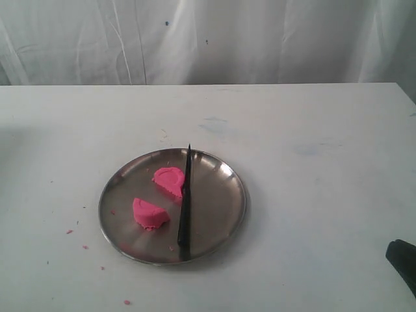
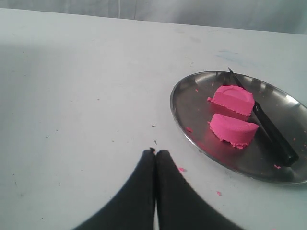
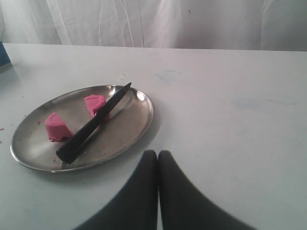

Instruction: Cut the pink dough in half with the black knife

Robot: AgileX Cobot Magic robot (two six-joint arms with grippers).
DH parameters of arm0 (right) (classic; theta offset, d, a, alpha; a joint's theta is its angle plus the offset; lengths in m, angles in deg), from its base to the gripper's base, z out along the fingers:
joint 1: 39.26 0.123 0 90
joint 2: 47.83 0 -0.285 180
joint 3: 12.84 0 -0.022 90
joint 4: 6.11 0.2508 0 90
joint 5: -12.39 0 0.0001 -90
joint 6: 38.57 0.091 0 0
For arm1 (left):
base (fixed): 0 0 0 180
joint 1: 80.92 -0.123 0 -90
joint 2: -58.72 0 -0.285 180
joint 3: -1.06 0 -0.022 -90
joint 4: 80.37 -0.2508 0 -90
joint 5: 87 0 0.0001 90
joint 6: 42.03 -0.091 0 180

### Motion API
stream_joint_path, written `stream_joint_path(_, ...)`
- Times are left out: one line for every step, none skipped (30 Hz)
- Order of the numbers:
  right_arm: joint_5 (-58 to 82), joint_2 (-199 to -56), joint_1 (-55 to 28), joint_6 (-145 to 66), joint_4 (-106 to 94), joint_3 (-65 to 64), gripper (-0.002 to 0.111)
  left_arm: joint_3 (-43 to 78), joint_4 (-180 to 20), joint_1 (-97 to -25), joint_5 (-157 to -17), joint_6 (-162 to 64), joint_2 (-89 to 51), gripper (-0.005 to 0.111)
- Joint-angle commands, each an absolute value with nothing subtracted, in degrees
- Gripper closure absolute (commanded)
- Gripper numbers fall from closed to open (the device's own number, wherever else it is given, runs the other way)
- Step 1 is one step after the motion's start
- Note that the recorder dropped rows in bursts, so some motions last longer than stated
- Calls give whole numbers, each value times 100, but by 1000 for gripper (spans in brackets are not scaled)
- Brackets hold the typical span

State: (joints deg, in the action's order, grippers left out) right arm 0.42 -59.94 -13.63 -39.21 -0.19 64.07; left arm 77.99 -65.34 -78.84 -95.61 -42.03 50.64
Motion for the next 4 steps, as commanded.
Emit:
stream_joint_path(65, -5961, -1406, -3987, -60, 6438, 108, 7828, -6542, -7904, -9561, -4203, 5093, 107)
stream_joint_path(65, -5961, -1406, -3987, -60, 6438, 108, 7828, -6542, -7904, -9561, -4203, 5093, 107)
stream_joint_path(65, -5961, -1406, -3987, -60, 6438, 108, 7828, -6542, -7904, -9561, -4203, 5093, 107)
stream_joint_path(65, -5961, -1406, -3987, -60, 6438, 108, 7828, -6542, -7904, -9561, -4203, 5093, 107)
